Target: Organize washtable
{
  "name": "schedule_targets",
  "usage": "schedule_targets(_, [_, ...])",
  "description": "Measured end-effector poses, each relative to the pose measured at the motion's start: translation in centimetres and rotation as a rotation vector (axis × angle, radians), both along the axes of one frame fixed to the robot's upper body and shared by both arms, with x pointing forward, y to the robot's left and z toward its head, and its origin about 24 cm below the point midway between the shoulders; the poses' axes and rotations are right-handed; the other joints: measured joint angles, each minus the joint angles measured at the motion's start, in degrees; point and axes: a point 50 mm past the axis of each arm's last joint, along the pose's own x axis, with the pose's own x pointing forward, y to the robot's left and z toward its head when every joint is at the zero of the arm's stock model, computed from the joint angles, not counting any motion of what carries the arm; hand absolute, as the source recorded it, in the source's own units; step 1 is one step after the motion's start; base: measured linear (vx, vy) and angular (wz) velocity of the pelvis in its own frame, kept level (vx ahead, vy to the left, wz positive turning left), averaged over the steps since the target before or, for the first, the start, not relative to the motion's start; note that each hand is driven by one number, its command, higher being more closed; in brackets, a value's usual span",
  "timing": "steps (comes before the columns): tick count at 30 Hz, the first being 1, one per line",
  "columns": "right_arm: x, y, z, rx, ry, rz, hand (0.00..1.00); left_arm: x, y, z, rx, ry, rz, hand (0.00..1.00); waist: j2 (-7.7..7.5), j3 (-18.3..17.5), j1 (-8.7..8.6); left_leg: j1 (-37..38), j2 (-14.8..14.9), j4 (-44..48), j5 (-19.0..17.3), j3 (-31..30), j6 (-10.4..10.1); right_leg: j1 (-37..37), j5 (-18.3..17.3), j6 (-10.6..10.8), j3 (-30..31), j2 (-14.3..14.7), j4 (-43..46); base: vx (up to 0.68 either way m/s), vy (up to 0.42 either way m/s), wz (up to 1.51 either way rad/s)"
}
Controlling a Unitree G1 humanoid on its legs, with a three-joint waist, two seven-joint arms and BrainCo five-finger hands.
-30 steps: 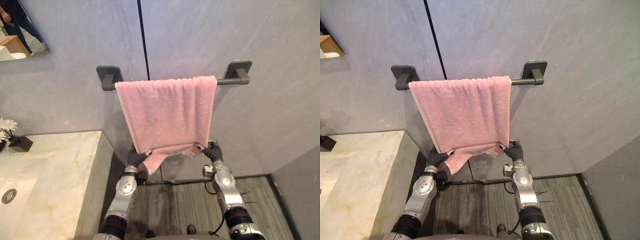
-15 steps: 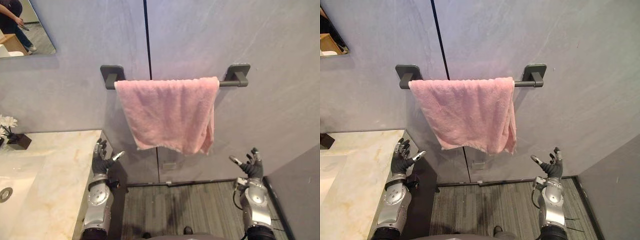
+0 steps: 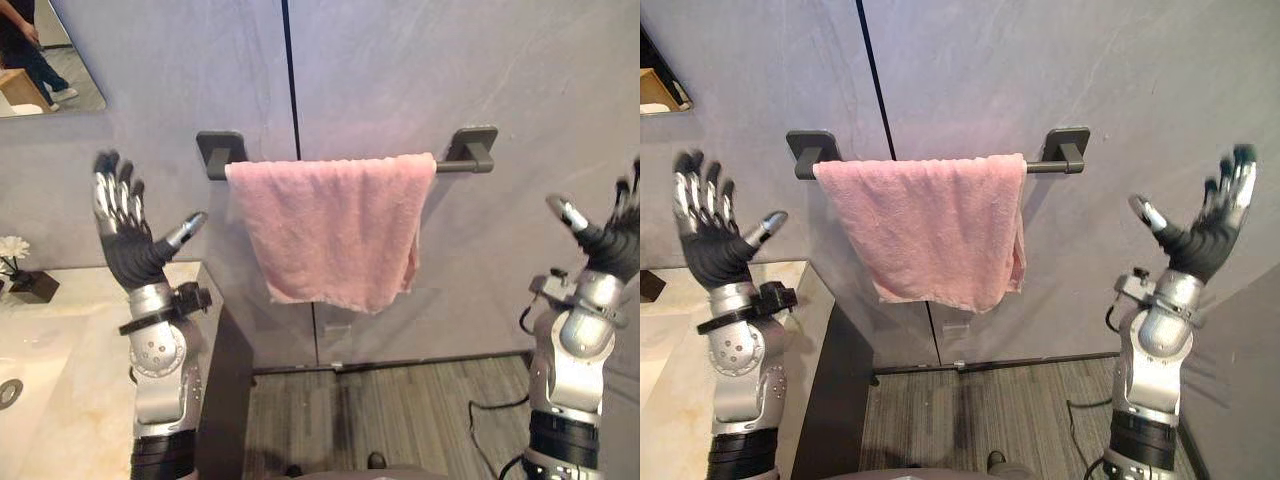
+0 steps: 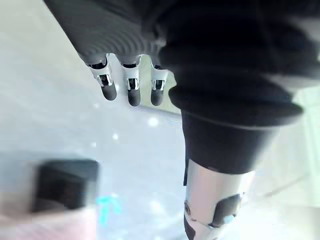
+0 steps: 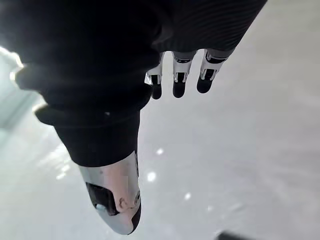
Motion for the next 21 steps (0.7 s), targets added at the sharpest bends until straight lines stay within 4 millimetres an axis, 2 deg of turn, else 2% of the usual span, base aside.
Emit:
schedule_targets(1, [0.1,1.7,1.4,-0.063,-0.060,0.086,0.00,-0.3,-0.9,1.3,0.010,-0.068,-0.086,0.00,0.01,0.0,-0.01,0.1,0.0,0.0,0.0,0.1,0.0,0.0,0.0,0.0,0.1,0.0,0.1,-0.04,-0.017,-0.04])
schedule_targets(2, [0.1,2.9,2.1,-0.105,-0.088,0.145,0.00,-0.4,-1.5,1.9,0.016,-0.106,-0.149,0.00,0.05,0.0,0.05,0.2,0.0,0.0,0.0,0.2,0.0,0.0,0.0,0.0,0.2,0.1,0.1,-0.04,-0.015,-0.05])
schedule_targets(4, [0.3,6.6,3.7,-0.238,-0.154,0.349,0.00,-0.3,-3.5,3.4,0.049,-0.180,-0.357,0.00,0.26,-0.2,0.51,0.3,0.0,0.0,0.0,0.4,0.0,0.0,0.1,0.0,0.5,0.1,0.2,-0.05,-0.014,-0.06])
schedule_targets(6, [0.4,9.4,4.2,-0.327,-0.162,0.545,0.00,0.1,-5.1,4.0,0.083,-0.188,-0.524,0.00,0.52,-0.3,1.19,0.3,0.0,0.0,0.0,0.8,0.0,-0.1,0.2,-0.1,0.9,0.2,0.2,-0.04,-0.012,-0.08])
schedule_targets(7, [0.4,10.1,4.3,-0.352,-0.159,0.598,0.00,0.2,-5.6,4.0,0.095,-0.184,-0.567,0.00,0.58,-0.4,1.30,0.3,0.0,0.0,0.0,0.8,0.0,-0.1,0.2,-0.1,1.0,0.2,0.2,-0.04,-0.018,-0.04])
schedule_targets(9, [0.5,12.3,3.9,-0.413,-0.127,0.770,0.00,0.4,-6.9,3.4,0.153,-0.144,-0.674,0.00,0.72,-0.5,1.46,0.3,-0.1,0.0,0.0,0.8,0.0,-0.1,0.2,-0.1,1.0,0.2,0.2,-0.02,-0.008,0.00])
schedule_targets(13, [1.4,13.7,1.7,-0.471,0.009,0.908,0.00,2.1,-7.2,0.8,0.186,0.018,-0.702,0.00,0.72,-0.5,1.60,0.2,-0.1,-0.2,0.0,1.0,0.0,-0.4,0.2,-0.1,1.1,0.3,0.2,-0.01,-0.009,-0.03])
schedule_targets(15, [2.0,14.2,-0.1,-0.532,0.125,0.956,0.00,3.0,-7.5,-1.0,0.194,0.121,-0.710,0.00,0.72,-0.5,1.55,-0.4,-0.2,-0.2,0.1,1.2,0.0,-1.1,0.4,0.0,1.3,0.3,0.2,-0.02,-0.019,-0.05])
schedule_targets(16, [2.4,14.3,-1.2,-0.560,0.191,0.971,0.00,3.3,-7.8,-2.0,0.198,0.177,-0.717,0.00,0.72,-0.5,1.53,-0.6,-0.2,-0.2,0.1,1.2,0.0,-1.3,0.4,0.0,1.3,0.2,0.2,0.00,0.000,0.00])
schedule_targets(17, [2.5,14.3,-1.8,-0.573,0.224,0.978,0.00,3.4,-7.8,-2.4,0.204,0.199,-0.717,0.00,0.72,-0.5,1.50,-0.6,-0.2,-0.3,0.1,1.2,0.0,-1.4,0.4,0.0,1.3,0.2,0.2,0.00,0.000,0.00])
schedule_targets(21, [3.3,13.4,-6.0,-0.605,0.455,0.983,0.00,3.7,-8.4,-4.4,0.265,0.280,-0.713,0.00,0.73,-0.5,1.72,-0.8,-0.1,-0.5,0.1,1.2,0.0,-1.7,0.4,0.0,1.3,0.3,0.2,-0.01,-0.016,0.00])
